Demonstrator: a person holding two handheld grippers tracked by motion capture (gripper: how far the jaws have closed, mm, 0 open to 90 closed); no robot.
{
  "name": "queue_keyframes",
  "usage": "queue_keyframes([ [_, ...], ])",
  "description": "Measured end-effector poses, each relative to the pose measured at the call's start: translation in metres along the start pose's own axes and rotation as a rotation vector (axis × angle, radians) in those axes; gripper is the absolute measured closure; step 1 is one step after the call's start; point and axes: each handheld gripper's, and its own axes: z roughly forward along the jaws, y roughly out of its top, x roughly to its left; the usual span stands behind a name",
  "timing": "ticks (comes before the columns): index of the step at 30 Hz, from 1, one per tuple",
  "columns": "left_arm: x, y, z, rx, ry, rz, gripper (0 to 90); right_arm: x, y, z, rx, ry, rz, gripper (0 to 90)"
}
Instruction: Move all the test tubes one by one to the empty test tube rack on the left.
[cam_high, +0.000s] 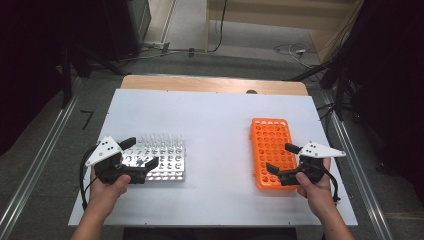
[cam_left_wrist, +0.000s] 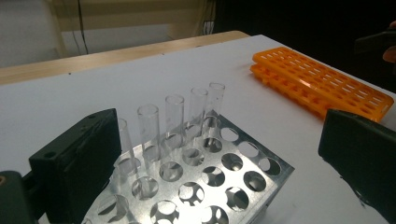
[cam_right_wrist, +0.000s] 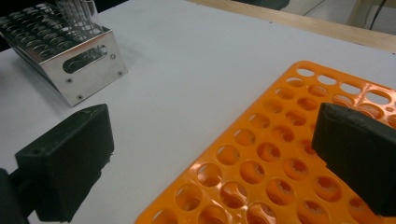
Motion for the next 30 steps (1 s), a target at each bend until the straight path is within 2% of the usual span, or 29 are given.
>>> queue_keyframes([
  [12,0.003,-0.017,-0.024,-0.047,0.015,-0.012,0.0,-0.019,-0.021,-0.028,-0.015,-0.062,0.04,0.0],
  [17,0.006,-0.026,-0.034,-0.055,0.017,-0.037,0.0,-0.023,-0.029,-0.037,-0.027,-0.066,0.048,0.0],
  [24,0.011,-0.034,-0.048,-0.079,0.03,-0.038,0.0,-0.027,-0.042,-0.047,-0.043,-0.08,0.061,0.0],
  [26,0.012,-0.035,-0.05,-0.094,0.031,-0.049,0.0,-0.028,-0.048,-0.05,-0.06,-0.074,0.084,0.0],
  [27,0.012,-0.035,-0.05,-0.103,0.029,-0.058,0.0,-0.028,-0.05,-0.05,-0.058,-0.085,0.069,0.0],
  [30,0.014,-0.035,-0.049,-0.111,0.026,-0.075,0.0,-0.028,-0.053,-0.049,-0.07,-0.081,0.07,0.0],
])
